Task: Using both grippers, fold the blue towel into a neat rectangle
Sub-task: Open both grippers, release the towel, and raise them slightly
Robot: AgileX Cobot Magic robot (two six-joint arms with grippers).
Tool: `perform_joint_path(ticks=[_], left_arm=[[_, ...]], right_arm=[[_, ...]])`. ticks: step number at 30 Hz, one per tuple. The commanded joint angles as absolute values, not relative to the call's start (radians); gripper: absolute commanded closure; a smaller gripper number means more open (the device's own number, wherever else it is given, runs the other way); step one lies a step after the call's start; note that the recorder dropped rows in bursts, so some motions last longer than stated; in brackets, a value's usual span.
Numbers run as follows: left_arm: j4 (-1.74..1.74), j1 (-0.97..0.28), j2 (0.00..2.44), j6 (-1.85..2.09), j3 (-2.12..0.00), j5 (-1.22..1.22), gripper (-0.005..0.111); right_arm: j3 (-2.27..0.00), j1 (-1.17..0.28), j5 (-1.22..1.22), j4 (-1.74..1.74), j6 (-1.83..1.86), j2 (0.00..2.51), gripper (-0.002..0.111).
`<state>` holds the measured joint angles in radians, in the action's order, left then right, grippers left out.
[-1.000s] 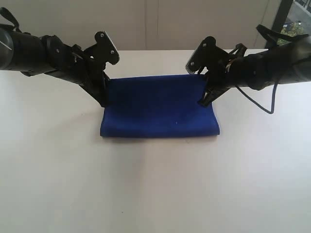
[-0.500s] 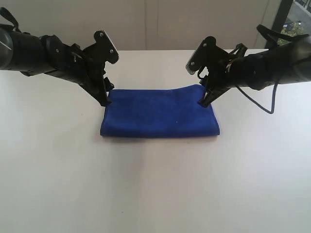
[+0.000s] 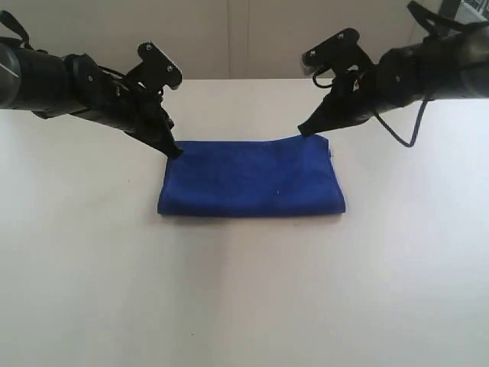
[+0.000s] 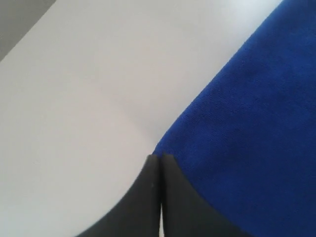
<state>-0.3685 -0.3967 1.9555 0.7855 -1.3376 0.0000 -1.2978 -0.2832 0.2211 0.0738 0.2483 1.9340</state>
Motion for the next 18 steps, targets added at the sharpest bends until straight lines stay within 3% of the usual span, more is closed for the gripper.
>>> perform_joint_path(ticks=[1,8,18], left_arm=[[-0.383,-0.393,1.988,0.708,-1.421,0.095,0.107],[-0.421,-0.378,2.079,0.662,-1.56,0.233,0.107],[-0.426,-0.355,2.186,0.651,-1.566,0.202,0.107]], right_arm=[[-1.393,-0.259,0.372,0.019,0.222,1.968,0.108],[-1.447,-0.252,0.414,-0.011,0.222,2.057,0.108],[-1.467,-0.252,0.324,-0.028,0.222,2.13,0.108]])
